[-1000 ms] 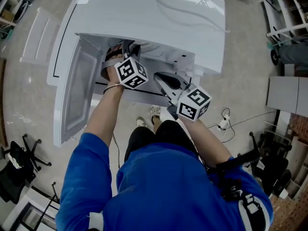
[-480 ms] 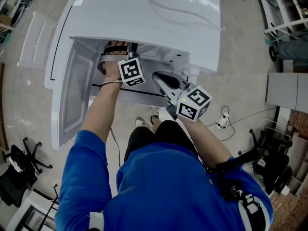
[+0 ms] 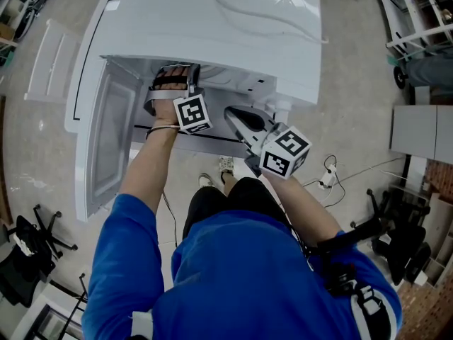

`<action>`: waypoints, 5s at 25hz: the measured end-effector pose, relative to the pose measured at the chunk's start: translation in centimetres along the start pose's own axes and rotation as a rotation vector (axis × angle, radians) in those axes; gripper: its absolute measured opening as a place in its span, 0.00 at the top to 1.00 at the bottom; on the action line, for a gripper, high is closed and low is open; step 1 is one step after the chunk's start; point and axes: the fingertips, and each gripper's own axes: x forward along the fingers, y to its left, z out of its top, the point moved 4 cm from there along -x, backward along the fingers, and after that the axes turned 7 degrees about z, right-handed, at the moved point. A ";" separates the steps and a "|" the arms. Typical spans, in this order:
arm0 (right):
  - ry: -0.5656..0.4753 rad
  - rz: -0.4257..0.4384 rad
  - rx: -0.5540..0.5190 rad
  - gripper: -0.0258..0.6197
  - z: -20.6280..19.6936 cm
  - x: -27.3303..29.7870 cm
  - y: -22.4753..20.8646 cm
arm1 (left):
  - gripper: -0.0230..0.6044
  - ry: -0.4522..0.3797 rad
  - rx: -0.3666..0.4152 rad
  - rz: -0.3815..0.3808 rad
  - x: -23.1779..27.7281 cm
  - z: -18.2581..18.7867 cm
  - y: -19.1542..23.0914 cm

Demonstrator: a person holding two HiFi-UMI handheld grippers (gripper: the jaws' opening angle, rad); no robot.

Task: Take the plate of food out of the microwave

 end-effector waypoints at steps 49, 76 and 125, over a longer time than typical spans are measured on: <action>0.012 0.006 0.005 0.97 -0.9 0.3 1.8 | 0.83 -0.060 0.001 -0.009 -3.9 -1.2 -3.0; -0.046 -0.002 0.236 0.86 -3.4 2.8 -0.9 | 0.92 -0.111 0.052 0.074 -7.1 -0.8 -4.0; -0.351 -0.009 0.866 0.93 -5.1 5.8 -3.6 | 0.89 -0.179 -0.080 0.069 -14.5 -0.7 -6.1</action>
